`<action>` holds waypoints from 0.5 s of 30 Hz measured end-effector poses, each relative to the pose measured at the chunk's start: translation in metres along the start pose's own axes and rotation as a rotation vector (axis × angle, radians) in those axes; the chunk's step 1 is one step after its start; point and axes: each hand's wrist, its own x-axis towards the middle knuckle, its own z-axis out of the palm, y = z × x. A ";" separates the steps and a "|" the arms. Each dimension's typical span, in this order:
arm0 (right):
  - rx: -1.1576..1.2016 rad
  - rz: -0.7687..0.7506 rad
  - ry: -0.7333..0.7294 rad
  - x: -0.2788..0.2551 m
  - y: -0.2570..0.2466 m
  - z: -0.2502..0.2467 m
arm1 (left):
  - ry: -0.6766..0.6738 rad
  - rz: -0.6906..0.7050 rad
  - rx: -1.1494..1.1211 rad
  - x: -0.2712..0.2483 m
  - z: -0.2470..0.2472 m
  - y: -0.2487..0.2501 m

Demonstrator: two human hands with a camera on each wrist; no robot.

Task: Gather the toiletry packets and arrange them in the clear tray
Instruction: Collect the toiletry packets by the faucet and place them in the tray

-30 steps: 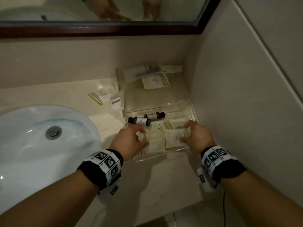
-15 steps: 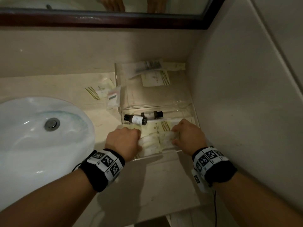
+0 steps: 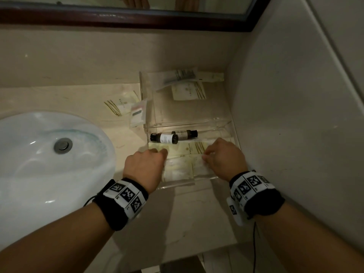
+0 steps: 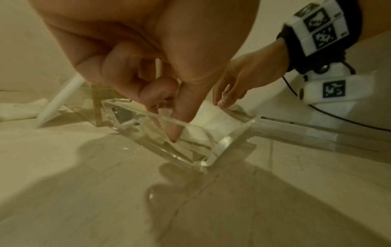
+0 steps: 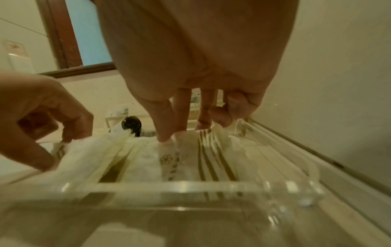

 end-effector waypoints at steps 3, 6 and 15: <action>-0.003 0.002 -0.011 -0.002 0.004 0.006 | 0.047 0.044 -0.059 -0.002 0.001 0.002; 0.011 0.017 0.045 -0.002 0.005 0.005 | 0.092 0.157 -0.139 -0.002 0.003 0.006; -0.028 -0.064 0.089 -0.007 0.003 0.005 | 0.009 0.299 -0.161 0.004 0.012 0.018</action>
